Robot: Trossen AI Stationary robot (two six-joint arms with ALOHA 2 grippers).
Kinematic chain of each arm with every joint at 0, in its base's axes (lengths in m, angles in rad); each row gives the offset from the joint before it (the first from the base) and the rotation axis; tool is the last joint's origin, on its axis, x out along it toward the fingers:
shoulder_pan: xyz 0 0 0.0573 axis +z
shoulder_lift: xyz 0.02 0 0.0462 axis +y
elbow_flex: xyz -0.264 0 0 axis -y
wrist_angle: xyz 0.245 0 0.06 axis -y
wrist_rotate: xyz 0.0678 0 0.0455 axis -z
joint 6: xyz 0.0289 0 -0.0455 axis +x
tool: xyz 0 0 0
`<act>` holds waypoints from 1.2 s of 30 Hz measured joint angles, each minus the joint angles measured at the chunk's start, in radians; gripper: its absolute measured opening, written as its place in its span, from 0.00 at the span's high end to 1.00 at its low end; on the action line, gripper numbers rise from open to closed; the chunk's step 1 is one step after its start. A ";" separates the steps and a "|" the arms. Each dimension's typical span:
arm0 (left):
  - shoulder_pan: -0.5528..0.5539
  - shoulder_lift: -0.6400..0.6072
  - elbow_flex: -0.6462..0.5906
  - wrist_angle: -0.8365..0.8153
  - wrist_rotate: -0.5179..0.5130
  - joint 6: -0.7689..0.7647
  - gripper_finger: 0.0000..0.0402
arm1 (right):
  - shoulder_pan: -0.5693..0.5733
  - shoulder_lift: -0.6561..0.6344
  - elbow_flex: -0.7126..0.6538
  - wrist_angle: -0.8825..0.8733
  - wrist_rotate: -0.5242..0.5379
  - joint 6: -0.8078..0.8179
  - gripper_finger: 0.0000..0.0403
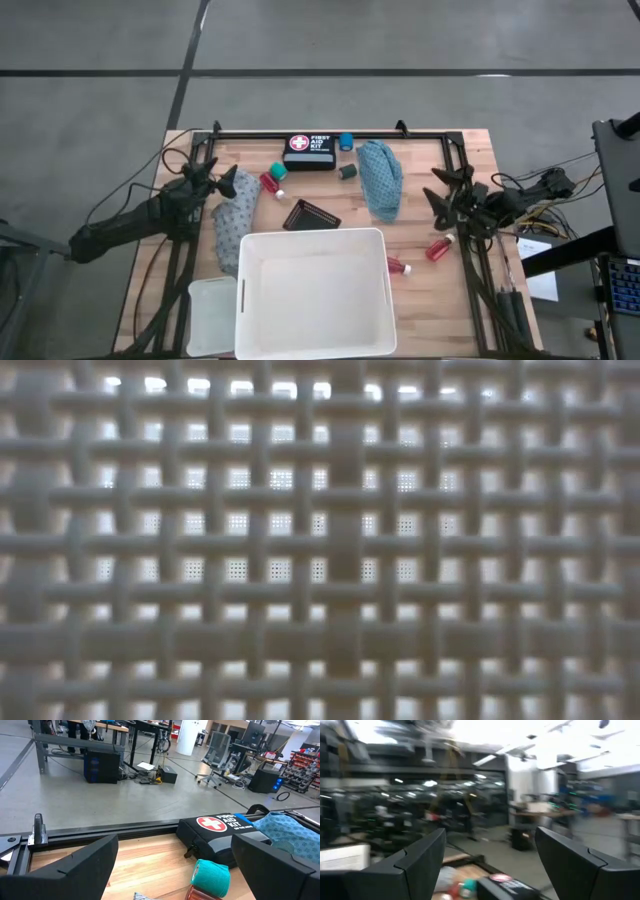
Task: Pick & Place Medicine items
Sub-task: Put the black bandage into the black bin
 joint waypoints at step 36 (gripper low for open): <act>0.000 0.000 0.000 0.000 0.000 0.000 0.02 | -0.177 0.683 1.176 -0.491 0.177 -0.317 0.25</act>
